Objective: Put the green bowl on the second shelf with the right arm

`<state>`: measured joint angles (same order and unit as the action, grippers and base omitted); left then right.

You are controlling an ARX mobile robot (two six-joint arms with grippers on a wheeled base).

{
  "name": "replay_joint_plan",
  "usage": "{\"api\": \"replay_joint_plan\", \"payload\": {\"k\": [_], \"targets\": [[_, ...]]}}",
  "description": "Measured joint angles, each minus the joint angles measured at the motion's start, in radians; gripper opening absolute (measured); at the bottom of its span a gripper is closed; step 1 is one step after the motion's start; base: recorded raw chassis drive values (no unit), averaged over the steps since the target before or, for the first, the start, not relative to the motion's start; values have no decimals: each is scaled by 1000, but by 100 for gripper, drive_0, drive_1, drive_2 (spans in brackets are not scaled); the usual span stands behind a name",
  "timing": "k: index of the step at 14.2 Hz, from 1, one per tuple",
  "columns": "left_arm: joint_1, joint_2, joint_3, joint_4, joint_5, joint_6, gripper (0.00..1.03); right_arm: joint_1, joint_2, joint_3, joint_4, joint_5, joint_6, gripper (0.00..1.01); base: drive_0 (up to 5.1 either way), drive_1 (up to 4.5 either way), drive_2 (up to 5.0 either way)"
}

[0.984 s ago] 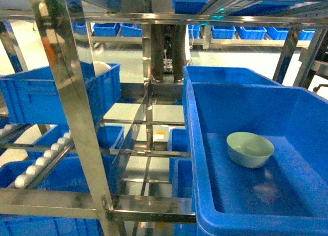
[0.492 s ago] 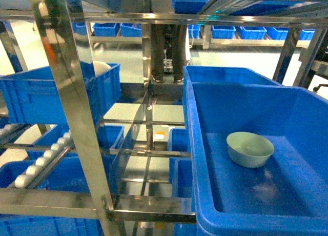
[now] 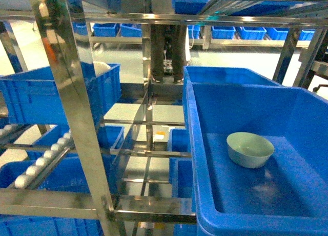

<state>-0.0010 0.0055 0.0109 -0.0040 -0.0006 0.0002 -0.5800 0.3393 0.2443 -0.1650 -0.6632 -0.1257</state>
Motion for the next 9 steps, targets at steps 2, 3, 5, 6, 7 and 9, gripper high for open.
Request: {"api": "replay_joint_plan", "payload": {"k": [2,3,5,6,7,9], "targets": [[0,0,0,0,-2,0,98,59,-91,-71,112,92,41,82,0,0,0],[0,0,0,-1,1,0,98,96,-138,-110,163,130,58,76,0,0,0],[0,0,0,0,-2,0,98,164,-180,-132,202,215,80,65,0,0,0],[0,0,0,0,0,0,98,195,-190,-132,202,262,90,58,0,0,0],[0,0,0,-1,-1,0,98,259,-219,-144,189,338,104,43,0,0,0],[0,0,0,-1,0,0,98,590,-297,-196,158,641,114,2,0,0,0]]}}
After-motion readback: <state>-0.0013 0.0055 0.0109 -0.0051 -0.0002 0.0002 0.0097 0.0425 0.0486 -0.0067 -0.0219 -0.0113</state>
